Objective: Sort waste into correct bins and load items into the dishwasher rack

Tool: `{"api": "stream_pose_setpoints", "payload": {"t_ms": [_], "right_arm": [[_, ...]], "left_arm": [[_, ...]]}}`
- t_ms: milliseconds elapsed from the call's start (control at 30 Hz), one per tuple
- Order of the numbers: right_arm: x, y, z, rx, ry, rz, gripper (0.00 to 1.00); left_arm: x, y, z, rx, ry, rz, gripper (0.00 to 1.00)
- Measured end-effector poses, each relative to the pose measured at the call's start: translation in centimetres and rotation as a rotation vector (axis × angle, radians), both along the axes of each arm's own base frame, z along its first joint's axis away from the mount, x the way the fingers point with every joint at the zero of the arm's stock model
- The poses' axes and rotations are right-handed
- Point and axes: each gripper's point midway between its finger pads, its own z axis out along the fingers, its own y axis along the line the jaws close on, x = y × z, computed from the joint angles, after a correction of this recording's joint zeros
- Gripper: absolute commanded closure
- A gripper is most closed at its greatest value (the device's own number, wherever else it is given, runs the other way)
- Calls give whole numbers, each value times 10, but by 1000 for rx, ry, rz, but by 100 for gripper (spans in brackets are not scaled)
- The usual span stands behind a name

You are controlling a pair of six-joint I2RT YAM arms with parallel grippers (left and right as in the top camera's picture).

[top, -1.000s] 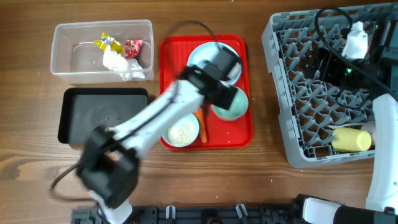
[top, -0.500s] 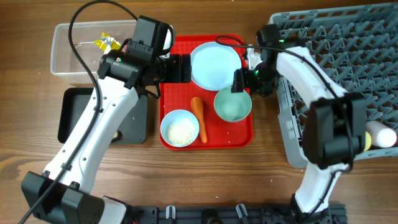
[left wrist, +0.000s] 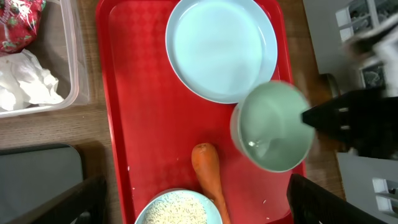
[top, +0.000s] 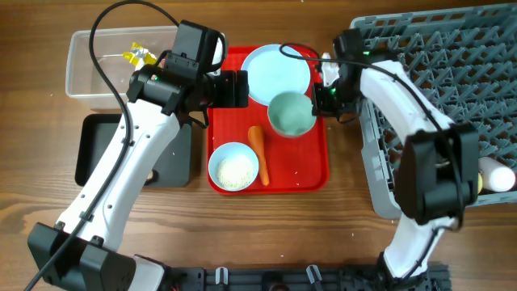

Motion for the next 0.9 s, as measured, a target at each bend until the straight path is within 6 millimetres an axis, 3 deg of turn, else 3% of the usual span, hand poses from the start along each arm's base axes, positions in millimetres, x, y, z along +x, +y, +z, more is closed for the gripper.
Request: {"api": "stream_pose_setpoints", "payload": {"t_ms": [33,67,133,233,267,367,433,533,667,800,900], "right_arm": [[4,-3,16,-10,-47,-8,96],[12,-11,52,-44,-151,-29,96],[23,-29,99,-122,-301,-77,96],[33,-78,171,-335,-552,-228,96],[43,-103,194,-454,-648,-318,96],[64,-151,228,-706,-807,-501,96],[81,-170,234,-862,-859,-537,96],[103,-188,217,-1081,-831,-488,96],[126,-197,171,-1318,-693,-288,96],[129,-198,147,-1390,-605,-170,96],[128,-199,145,-1404,-583,-144,96]], "left_arm": [[0,0,0,0,0,0,6],[0,0,0,1,2,0,4],[-1,0,0,1,3,0,0],[-1,0,0,0,4,3,0],[-1,0,0,0,4,3,0],[-1,0,0,0,3,3,0],[-1,0,0,0,4,3,0],[-1,0,-1,0,4,3,0],[0,0,-1,0,4,3,0],[0,0,0,0,3,3,0],[0,0,0,0,3,3,0]]}}
